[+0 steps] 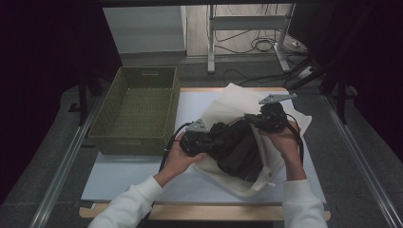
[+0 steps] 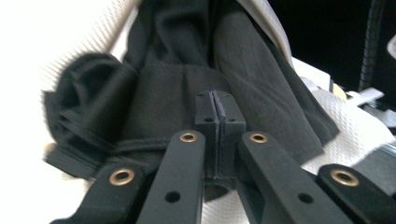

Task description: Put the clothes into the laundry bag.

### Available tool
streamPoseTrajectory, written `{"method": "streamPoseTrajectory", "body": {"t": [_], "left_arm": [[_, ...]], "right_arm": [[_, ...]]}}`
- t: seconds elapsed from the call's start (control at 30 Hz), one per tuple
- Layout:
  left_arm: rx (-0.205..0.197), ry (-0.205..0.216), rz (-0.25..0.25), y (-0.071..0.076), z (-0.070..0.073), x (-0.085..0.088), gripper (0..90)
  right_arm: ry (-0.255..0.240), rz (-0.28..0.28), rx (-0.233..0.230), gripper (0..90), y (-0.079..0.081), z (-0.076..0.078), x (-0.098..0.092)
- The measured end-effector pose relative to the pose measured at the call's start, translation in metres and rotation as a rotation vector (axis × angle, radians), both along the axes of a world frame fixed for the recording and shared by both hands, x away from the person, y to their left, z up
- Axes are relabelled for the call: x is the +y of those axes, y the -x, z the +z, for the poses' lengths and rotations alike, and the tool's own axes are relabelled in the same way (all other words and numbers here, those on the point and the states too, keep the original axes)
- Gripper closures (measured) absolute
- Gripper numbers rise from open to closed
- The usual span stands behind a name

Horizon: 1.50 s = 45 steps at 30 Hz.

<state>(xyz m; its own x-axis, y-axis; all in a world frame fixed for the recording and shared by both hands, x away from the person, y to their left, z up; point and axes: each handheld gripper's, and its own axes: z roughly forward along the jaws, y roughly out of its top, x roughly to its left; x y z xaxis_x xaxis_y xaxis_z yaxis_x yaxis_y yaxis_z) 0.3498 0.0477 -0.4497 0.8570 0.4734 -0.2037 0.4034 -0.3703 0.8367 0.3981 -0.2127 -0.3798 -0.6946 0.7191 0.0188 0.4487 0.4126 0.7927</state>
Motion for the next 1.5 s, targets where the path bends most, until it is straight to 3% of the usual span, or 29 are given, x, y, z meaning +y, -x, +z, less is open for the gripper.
{"method": "streamPoseTrajectory", "body": {"t": [0.07, 0.23, 0.3, 0.43, 0.6, 1.1, 1.2, 1.3, 1.33, 1.5], "left_arm": [[0.004, -0.009, -0.006, 0.001, -0.002, -0.001, 89.7], [0.015, -0.081, -0.012, 0.001, -0.021, -0.011, 89.6], [0.018, -0.083, -0.006, 0.001, -0.025, -0.014, 89.6], [-0.002, -0.142, 0.001, -0.003, -0.038, -0.029, 89.9], [0.002, -0.162, 0.007, -0.011, -0.051, -0.04, 90.0], [0.009, -0.171, 0.031, -0.03, -0.062, -0.05, 90.0], [0.008, -0.189, 0.047, -0.033, -0.061, -0.057, 90.0], [-0.02, -0.235, 0.06, -0.035, -0.058, -0.065, 90.0], [-0.03, -0.267, 0.062, -0.036, -0.055, -0.07, 90.0], [-0.019, -0.282, 0.075, -0.04, -0.053, -0.076, 90.0]], "right_arm": [[0.001, 0.0, 0.0, 88.3, 0.0, 0.0, 0.0], [0.0, 0.002, 0.0, 88.3, 0.0, 0.0, 0.0], [-0.001, 0.002, 0.002, 88.3, 0.0, 0.0, 0.001], [0.001, 0.004, 0.002, 88.3, 0.0, 0.0, 0.001], [0.009, 0.013, 0.0, 88.3, 0.001, 0.0, 0.003], [0.004, 0.023, 0.0, 88.3, 0.002, 0.001, 0.003], [0.0, 0.023, 0.002, 88.3, 0.002, 0.001, 0.003], [0.0, 0.023, 0.001, 88.3, 0.002, 0.001, 0.003], [0.0, 0.022, 0.001, 88.3, 0.002, 0.001, 0.002], [0.001, 0.023, -0.001, 88.3, 0.002, 0.002, 0.003]]}}
